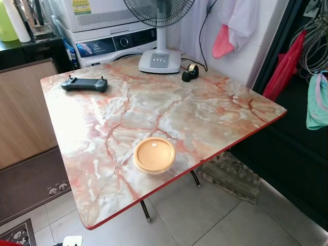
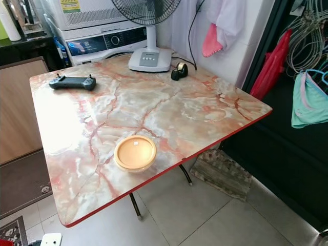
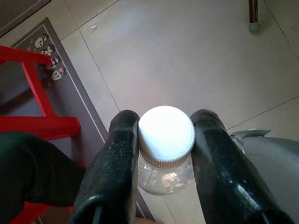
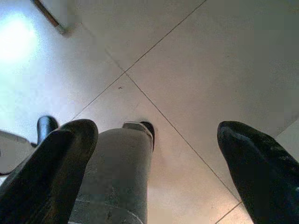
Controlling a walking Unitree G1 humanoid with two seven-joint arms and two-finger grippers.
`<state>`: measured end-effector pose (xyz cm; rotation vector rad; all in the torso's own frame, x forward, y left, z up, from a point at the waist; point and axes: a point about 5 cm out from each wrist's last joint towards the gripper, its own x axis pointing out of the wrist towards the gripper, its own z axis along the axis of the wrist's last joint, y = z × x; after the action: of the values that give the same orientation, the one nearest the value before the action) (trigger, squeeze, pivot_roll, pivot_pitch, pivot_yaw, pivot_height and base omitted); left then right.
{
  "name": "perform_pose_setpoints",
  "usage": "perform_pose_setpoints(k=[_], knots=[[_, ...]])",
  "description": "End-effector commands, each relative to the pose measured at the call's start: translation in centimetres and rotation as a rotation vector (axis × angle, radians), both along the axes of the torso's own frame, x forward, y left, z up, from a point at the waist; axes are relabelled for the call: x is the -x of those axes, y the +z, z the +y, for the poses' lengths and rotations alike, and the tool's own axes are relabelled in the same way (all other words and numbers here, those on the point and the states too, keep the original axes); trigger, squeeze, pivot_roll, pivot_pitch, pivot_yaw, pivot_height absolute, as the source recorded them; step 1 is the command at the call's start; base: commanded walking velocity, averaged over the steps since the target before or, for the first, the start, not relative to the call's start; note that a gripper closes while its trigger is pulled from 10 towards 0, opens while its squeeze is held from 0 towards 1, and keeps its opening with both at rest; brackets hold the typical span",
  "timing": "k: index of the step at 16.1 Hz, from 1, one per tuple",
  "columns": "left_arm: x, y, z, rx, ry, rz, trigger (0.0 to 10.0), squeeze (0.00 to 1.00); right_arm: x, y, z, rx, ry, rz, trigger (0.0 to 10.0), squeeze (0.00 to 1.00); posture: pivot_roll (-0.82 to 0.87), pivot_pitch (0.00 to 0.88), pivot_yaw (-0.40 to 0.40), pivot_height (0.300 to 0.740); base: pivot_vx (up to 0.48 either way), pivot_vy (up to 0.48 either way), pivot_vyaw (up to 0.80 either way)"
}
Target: Restocking fridge
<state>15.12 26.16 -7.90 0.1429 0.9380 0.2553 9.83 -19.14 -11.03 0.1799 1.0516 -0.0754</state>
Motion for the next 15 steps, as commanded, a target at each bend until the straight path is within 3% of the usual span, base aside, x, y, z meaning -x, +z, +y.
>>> perform_pose_setpoints(k=[1, 5, 7, 10, 11, 12, 13, 15], knots=[[0.2, -0.1, 0.2, 0.002, 0.033, 0.001, 10.0, 0.00, 0.3, 0.0, -0.1, -0.018, -0.071, -0.012, 10.0, 0.00, 0.10, 0.000, -0.028, 0.740, 0.000, 0.000, 0.00], [0.8, -0.3, 0.2, 0.001, 0.044, 0.017, 10.0, 0.00, 0.4, 0.3, -0.3, -0.053, -0.246, -0.106, 10.0, 0.00, 0.09, 0.000, -0.023, 0.740, 0.000, 0.000, 0.00], [1.1, -0.4, 0.1, 0.001, 0.047, 0.026, 10.0, 0.00, 0.2, 0.4, -0.4, -0.027, -0.226, -0.132, 10.0, 0.00, 0.09, 0.000, -0.021, 0.740, 0.000, 0.000, 0.00], [1.5, -0.5, 0.3, -0.002, 0.074, 0.029, 10.0, 0.00, -0.1, 0.8, -0.5, -0.043, -0.303, -0.208, 10.0, 0.00, 0.09, 0.000, -0.015, 0.740, 0.000, 0.000, 0.00], [2.0, -0.6, 0.5, -0.007, 0.073, 0.042, 10.0, 0.00, -5.7, 3.1, -2.8, -0.036, -0.303, -0.376, 10.0, 0.00, 0.08, 0.000, -0.005, 0.740, 0.000, 0.000, 0.00], [2.1, -0.7, 0.6, -0.010, 0.075, 0.047, 10.0, 0.00, -12.2, 7.0, -5.5, -0.008, -0.298, -0.541, 10.0, 0.00, 0.08, 0.000, -0.005, 0.740, 0.000, 0.000, 0.00], [2.2, -0.7, 0.6, -0.011, 0.076, 0.047, 10.0, 0.00, -13.8, 8.3, -5.9, -0.007, -0.283, -0.600, 10.0, 0.00, 0.08, 0.000, -0.005, 0.740, 0.000, 0.000, 0.00], [2.3, -0.6, 0.8, -0.019, 0.074, 0.050, 10.0, 0.00, -15.0, 9.8, -5.7, -0.033, -0.233, -0.726, 10.0, 0.00, 0.07, 0.000, -0.001, 0.740, 0.000, 0.000, 0.00]])
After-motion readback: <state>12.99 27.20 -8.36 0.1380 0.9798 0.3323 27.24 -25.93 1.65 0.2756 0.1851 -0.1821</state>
